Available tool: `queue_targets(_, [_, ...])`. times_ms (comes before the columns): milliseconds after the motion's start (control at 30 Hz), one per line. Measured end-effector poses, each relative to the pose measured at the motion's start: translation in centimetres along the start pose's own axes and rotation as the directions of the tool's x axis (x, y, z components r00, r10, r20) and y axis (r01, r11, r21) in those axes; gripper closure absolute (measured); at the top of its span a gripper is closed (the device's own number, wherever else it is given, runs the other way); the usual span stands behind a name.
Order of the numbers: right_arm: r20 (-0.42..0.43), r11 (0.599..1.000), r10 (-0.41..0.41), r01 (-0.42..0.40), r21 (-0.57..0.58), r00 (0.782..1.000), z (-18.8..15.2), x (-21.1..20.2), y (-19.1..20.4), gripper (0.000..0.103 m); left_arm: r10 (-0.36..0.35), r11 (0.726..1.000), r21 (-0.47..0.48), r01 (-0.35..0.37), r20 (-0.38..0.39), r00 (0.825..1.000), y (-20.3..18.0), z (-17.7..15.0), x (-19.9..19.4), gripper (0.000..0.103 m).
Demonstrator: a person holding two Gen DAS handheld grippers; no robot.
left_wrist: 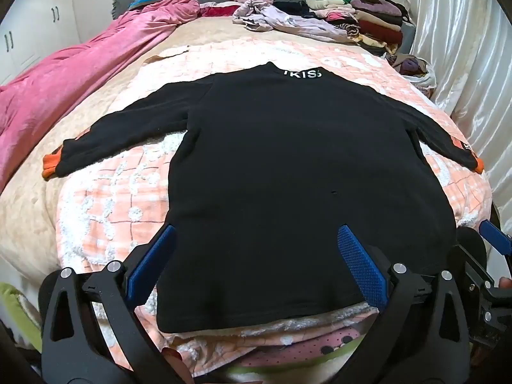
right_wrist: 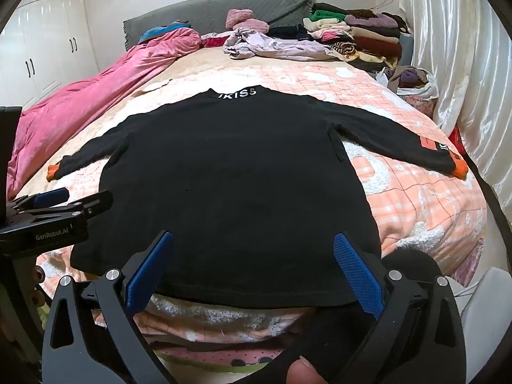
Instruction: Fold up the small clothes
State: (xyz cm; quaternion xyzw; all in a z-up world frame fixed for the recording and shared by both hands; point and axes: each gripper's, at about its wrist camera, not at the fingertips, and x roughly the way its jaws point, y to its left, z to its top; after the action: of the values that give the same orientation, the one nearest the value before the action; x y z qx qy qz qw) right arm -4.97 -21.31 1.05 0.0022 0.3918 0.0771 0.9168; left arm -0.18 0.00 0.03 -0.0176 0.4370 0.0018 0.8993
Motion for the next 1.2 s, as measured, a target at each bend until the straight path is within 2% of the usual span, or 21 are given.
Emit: queue_targets(1200, [0.000,1.000,0.002,-0.002,0.001,1.000,-0.05,0.15,-0.03,0.004,-0.004,1.000,-0.003,0.004,-0.001,1.000,0.19,-0.12,-0.14,0.008])
